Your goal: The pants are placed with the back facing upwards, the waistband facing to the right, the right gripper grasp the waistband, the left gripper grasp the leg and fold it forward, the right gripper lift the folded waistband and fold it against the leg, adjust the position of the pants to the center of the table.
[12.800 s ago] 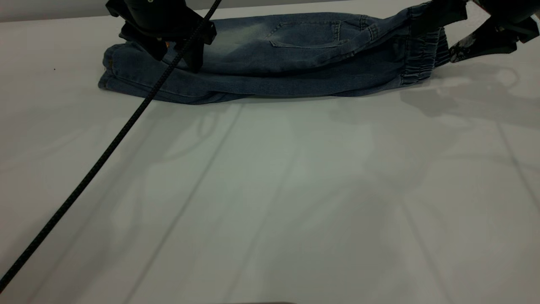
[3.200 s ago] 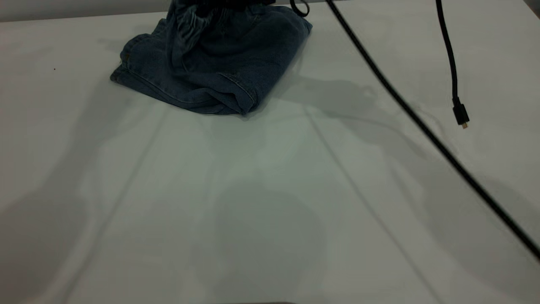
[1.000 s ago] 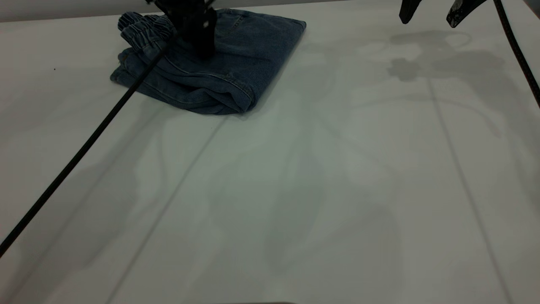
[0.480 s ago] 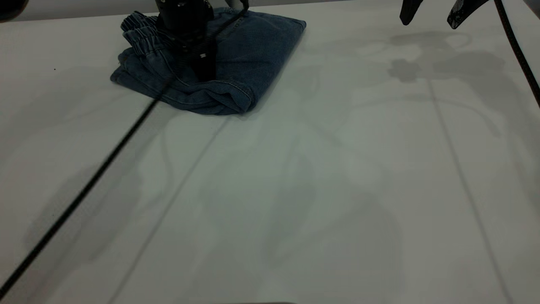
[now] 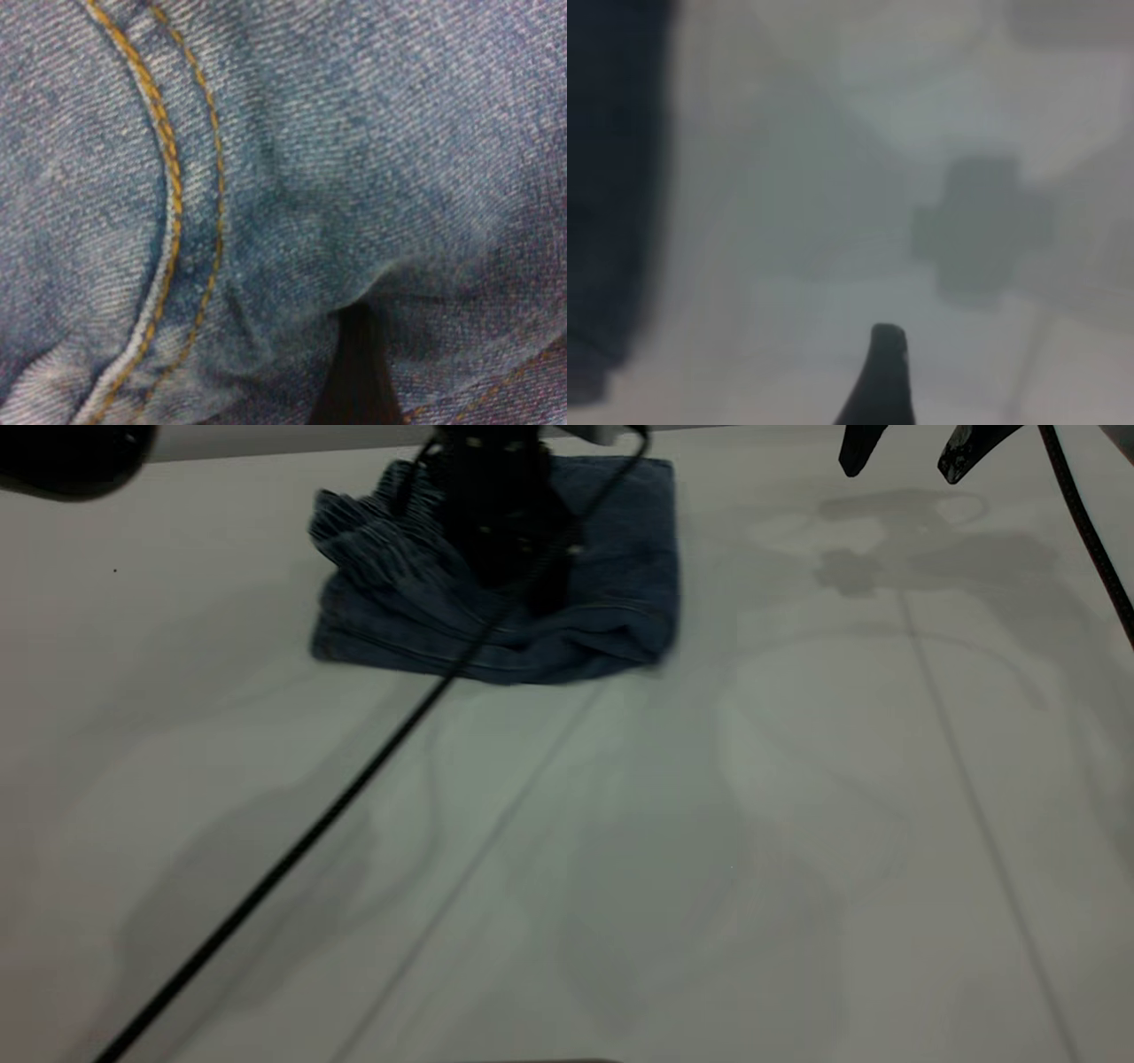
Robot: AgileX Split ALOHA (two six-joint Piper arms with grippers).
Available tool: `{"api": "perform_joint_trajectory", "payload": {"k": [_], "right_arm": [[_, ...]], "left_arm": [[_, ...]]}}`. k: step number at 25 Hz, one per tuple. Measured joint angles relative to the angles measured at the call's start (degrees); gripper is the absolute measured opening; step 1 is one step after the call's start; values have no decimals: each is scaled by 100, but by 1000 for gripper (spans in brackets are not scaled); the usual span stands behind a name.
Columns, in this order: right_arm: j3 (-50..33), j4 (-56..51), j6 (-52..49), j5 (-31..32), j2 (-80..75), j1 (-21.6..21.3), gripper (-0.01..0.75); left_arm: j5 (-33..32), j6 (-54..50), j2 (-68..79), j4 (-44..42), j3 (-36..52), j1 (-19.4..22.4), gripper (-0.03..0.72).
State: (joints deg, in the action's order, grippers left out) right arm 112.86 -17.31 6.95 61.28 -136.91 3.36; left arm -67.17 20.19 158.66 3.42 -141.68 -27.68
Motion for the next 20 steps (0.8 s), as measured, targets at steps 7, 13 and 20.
{"api": "perform_joint_trajectory", "payload": {"k": [7, 13, 20], "right_arm": [[0, 0, 65, -17, 0, 0, 594], [0, 0, 90, -17, 0, 0, 594], [18, 14, 103, -11, 109, 0, 594]], "left_arm": [[0, -682, 13, 0, 0, -492, 516], [0, -906, -5, -218, 0, -599, 516], [0, -1358, -370, -707, -290, -605, 516]]}}
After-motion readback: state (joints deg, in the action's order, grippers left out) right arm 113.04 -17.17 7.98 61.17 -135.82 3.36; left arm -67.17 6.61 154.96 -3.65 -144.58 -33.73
